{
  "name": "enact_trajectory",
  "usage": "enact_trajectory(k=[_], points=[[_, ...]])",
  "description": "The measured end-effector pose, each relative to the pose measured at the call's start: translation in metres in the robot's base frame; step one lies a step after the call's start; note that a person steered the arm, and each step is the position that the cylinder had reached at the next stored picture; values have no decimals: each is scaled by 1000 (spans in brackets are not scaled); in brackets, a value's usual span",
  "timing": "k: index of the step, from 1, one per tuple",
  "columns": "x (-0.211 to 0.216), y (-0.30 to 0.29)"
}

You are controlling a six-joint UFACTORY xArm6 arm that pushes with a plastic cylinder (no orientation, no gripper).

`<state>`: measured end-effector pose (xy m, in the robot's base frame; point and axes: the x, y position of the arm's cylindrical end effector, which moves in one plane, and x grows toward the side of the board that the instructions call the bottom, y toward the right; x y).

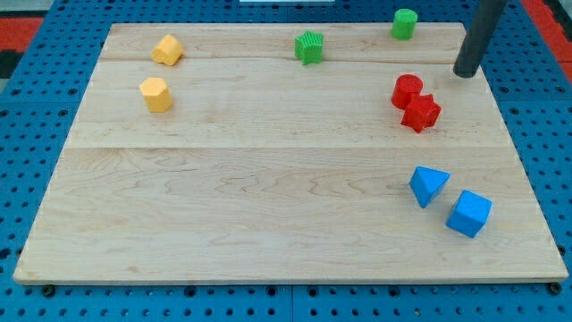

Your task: Separate the red circle from the red star

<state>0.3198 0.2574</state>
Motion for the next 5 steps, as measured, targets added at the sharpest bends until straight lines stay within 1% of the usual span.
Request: enact_trajectory(k=[1, 2, 3, 4, 5], points=[[24, -7], [51, -31], [63, -63], [40, -75], [33, -78]])
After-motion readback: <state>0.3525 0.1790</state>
